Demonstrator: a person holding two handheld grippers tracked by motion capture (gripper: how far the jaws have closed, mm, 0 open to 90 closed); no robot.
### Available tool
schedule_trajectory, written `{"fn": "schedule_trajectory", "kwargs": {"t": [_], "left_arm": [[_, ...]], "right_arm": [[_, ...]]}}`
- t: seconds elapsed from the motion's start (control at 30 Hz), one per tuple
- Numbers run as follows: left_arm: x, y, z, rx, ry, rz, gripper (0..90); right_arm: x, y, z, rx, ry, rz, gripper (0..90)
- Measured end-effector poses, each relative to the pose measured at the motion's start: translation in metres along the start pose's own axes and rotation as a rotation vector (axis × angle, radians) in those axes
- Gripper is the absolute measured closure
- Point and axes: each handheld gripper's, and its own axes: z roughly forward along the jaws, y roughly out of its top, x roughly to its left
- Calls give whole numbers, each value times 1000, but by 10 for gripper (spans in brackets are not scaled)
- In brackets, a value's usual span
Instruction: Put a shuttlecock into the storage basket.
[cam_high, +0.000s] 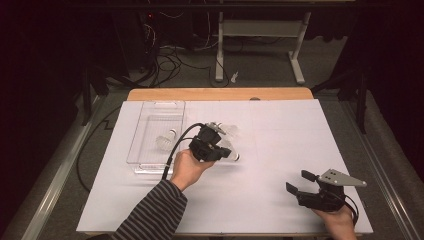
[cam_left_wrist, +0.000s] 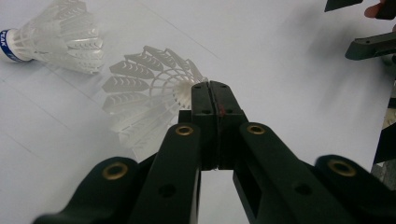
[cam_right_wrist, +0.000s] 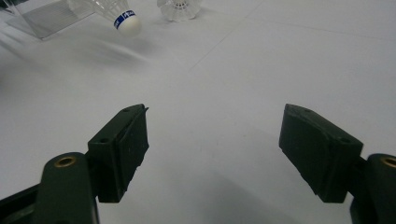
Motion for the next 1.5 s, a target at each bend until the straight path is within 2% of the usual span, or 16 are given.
{"fn": "schedule_trajectory", "kwargs": {"t": [0.9, 1.5], "left_arm": [[8, 3, -35, -48, 25, 6, 896], [14, 4, -55, -87, 40, -7, 896]], "right_arm": [[0, 0, 0, -1, 0, 2, 244], [0, 0, 0, 0, -1, 3, 243]]}}
